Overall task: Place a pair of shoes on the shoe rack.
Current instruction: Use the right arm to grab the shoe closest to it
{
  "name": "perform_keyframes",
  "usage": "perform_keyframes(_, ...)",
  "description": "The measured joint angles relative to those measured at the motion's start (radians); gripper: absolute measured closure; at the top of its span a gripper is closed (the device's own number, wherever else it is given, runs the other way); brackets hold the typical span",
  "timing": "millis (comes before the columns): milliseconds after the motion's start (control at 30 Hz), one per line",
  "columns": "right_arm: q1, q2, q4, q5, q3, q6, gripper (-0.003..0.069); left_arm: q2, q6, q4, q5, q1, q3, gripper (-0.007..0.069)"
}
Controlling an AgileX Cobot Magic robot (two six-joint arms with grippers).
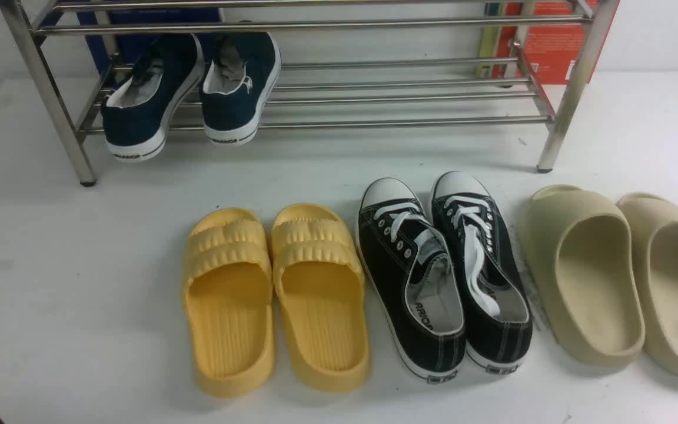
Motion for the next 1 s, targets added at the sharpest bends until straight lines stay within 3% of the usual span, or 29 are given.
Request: perform_keyframes(1000,0.000,0.000,-0.001,-0.020,0.001,0.003,0.0419,0.000,0.000,0.000,0.000,0.000,0.000,0.0580)
